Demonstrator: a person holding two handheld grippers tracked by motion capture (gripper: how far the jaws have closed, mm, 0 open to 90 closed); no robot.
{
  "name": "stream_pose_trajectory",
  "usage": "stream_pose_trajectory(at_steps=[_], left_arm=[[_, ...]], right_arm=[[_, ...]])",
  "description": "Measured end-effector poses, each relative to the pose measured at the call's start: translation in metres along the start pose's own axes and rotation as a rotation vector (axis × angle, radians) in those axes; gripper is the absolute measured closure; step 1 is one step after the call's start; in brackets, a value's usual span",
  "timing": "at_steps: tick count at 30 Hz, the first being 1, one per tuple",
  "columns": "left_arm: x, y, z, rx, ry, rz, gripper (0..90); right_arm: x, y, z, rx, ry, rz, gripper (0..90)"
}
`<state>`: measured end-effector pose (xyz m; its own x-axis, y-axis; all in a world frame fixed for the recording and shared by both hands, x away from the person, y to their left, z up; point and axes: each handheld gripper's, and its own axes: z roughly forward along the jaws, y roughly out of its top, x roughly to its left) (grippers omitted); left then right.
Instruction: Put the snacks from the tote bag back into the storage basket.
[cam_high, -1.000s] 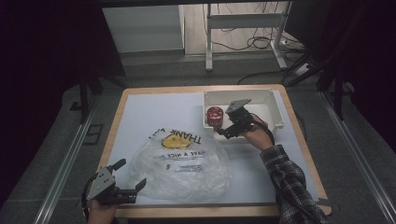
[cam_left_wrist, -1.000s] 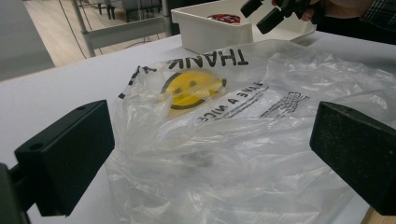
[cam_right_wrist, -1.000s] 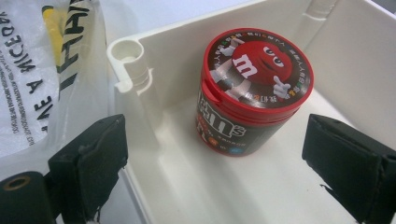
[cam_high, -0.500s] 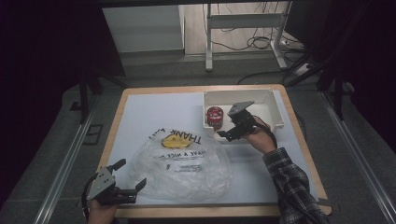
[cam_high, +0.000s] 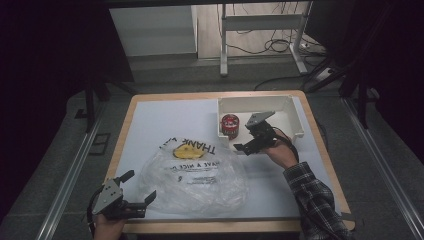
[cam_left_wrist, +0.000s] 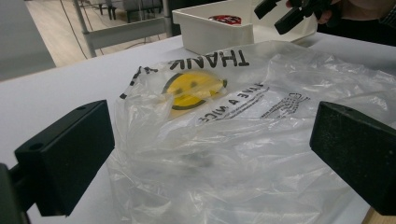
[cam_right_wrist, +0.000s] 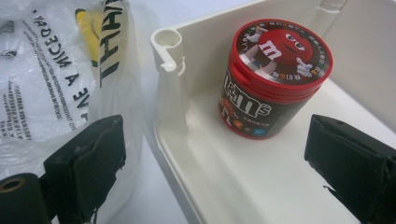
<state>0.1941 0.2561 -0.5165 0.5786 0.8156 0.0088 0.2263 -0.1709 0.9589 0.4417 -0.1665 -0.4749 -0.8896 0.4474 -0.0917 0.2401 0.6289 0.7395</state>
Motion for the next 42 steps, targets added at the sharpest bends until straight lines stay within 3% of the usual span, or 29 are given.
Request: stream_pose_trajectory(at_steps=[23,42], left_arm=[[0.000,0.000,0.000,0.005,0.008,-0.003,0.0],[0.000,0.000,-0.001,0.001,0.007,-0.008,0.0]], right_arm=[[0.022,-0.006,-0.011,-0.003,-0.009,-0.003,5.0],[0.035,-0.015,-0.035,-0.036,-0.035,-0.005,5.0]])
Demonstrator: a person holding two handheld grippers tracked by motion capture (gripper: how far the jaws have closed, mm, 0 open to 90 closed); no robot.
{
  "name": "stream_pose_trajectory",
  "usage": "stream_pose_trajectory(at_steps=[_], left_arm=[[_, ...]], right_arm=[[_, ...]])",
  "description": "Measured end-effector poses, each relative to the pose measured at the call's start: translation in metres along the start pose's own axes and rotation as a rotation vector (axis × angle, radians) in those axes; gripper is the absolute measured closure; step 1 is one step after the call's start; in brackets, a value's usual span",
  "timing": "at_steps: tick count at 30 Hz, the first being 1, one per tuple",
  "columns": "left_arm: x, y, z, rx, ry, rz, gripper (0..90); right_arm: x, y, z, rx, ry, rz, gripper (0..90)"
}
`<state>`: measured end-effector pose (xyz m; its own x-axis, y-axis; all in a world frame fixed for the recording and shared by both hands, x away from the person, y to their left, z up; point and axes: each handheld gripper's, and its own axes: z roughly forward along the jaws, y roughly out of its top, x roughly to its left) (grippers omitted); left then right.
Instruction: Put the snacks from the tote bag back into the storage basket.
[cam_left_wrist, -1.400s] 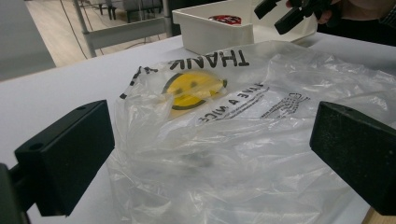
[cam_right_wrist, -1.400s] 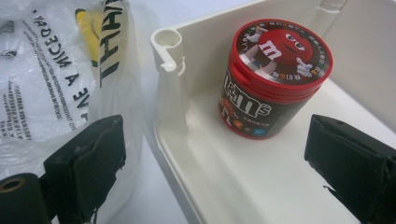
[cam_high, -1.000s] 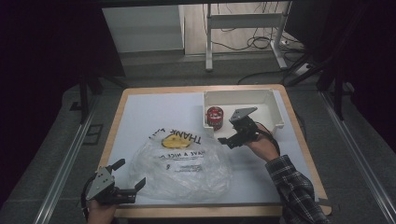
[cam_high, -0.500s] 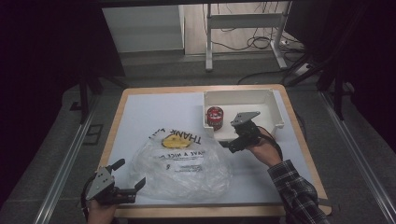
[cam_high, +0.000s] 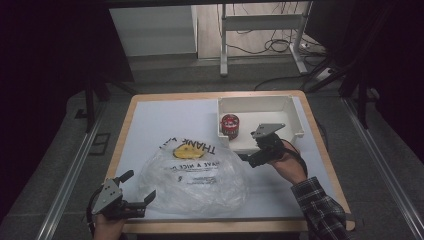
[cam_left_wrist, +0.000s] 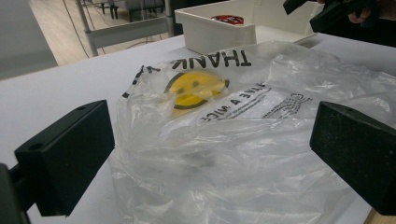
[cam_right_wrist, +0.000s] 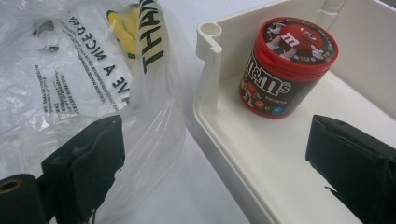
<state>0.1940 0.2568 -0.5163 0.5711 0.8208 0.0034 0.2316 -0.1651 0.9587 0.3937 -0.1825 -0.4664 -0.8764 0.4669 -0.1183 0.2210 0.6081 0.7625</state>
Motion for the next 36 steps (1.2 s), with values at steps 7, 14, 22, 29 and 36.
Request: stream_pose_trajectory(at_steps=[7,14,22,29,36], left_arm=[[0.000,0.000,0.000,0.001,0.001,0.000,0.0],[0.000,0.000,0.000,0.004,0.002,0.001,0.0],[0.000,0.000,0.000,0.004,0.003,0.002,0.0],[0.000,0.000,0.000,0.005,0.003,0.002,0.0],[0.000,0.000,0.000,0.006,0.003,0.001,0.0]], right_arm=[[0.003,-0.004,-0.005,-0.001,-0.008,0.001,5.0],[0.008,-0.012,-0.010,0.004,-0.014,0.008,5.0],[0.013,-0.019,-0.015,0.005,-0.014,0.016,5.0],[0.017,-0.024,-0.019,0.004,-0.011,0.023,5.0],[0.020,-0.030,-0.025,-0.014,-0.010,0.039,4.5]])
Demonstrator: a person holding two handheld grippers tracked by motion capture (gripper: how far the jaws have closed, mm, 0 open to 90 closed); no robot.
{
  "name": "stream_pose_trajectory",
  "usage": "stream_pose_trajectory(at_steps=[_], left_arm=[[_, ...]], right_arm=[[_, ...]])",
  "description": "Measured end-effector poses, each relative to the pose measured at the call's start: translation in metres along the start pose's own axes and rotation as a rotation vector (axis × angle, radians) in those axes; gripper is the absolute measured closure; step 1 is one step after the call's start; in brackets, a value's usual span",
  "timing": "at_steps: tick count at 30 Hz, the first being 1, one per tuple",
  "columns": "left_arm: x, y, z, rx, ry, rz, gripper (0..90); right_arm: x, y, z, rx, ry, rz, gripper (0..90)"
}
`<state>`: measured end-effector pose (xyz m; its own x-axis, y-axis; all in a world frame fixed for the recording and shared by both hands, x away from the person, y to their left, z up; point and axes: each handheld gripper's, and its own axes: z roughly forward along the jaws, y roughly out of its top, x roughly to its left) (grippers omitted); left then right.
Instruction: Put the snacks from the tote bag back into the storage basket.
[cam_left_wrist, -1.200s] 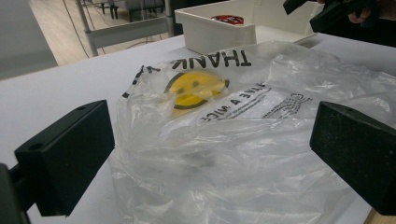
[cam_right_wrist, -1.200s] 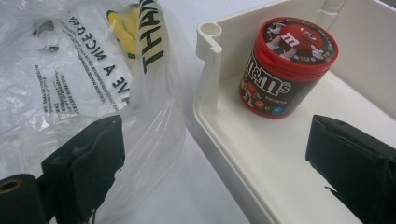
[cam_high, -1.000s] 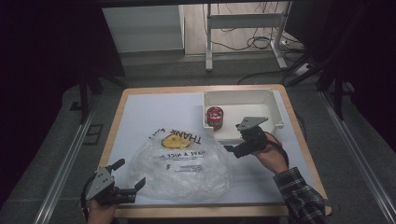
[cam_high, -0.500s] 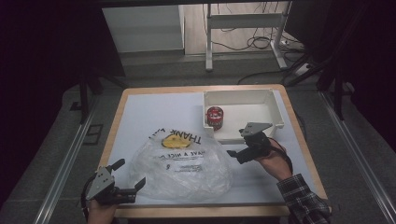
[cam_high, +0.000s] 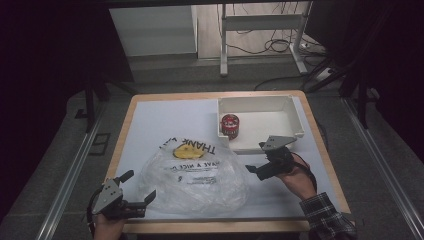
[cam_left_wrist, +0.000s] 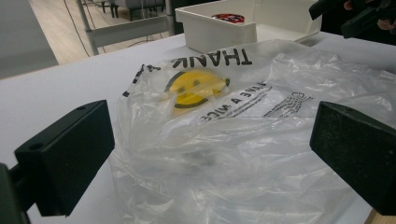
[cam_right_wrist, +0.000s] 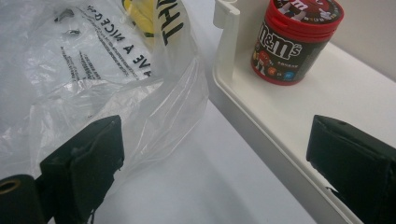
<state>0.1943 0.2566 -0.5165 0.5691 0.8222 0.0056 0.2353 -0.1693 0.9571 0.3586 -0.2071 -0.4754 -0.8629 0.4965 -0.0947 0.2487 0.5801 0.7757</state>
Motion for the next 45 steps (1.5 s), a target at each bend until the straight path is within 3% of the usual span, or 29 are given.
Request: stream_pose_trajectory(at_steps=[20,45], left_arm=[[0.000,0.000,0.000,0.002,0.001,0.001,0.0],[0.000,0.000,0.001,0.007,0.002,0.001,0.0]], right_arm=[[0.008,-0.014,-0.015,-0.020,-0.023,0.013,4.1],[0.013,-0.041,-0.040,-0.061,-0.091,0.055,4.1]])
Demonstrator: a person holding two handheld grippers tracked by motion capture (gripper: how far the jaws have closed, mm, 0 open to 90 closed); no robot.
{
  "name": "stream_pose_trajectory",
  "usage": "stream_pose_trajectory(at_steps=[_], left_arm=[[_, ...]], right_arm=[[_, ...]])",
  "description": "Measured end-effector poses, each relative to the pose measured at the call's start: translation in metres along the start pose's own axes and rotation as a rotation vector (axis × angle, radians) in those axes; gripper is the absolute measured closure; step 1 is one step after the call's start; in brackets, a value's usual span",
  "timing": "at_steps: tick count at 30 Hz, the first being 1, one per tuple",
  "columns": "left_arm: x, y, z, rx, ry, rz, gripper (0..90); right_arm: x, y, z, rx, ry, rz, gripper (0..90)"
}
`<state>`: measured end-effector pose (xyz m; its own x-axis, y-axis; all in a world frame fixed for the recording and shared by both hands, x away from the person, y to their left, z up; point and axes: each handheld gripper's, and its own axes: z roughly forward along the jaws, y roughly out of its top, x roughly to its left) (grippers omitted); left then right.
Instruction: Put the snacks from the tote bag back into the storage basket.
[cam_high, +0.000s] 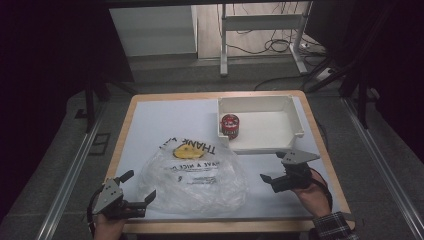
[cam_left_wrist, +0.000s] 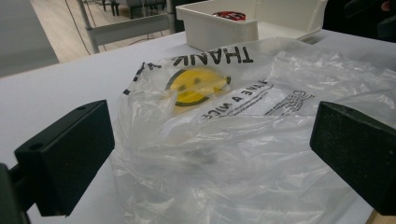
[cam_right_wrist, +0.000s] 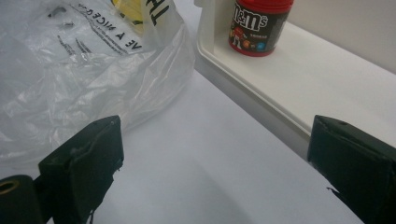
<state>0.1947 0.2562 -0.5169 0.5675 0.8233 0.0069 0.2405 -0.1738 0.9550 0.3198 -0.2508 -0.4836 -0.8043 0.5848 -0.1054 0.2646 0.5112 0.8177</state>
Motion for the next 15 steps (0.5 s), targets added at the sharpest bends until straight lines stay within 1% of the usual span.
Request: stream_pose_trajectory(at_steps=[9,15], left_arm=[[0.000,-0.001,0.001,0.014,0.008,-0.001,0.0],[0.000,0.000,0.002,0.015,0.008,0.002,0.0]], right_arm=[[0.001,-0.011,-0.010,-0.001,-0.019,0.009,4.1],[0.000,-0.016,-0.013,0.006,-0.030,0.005,4.1]])
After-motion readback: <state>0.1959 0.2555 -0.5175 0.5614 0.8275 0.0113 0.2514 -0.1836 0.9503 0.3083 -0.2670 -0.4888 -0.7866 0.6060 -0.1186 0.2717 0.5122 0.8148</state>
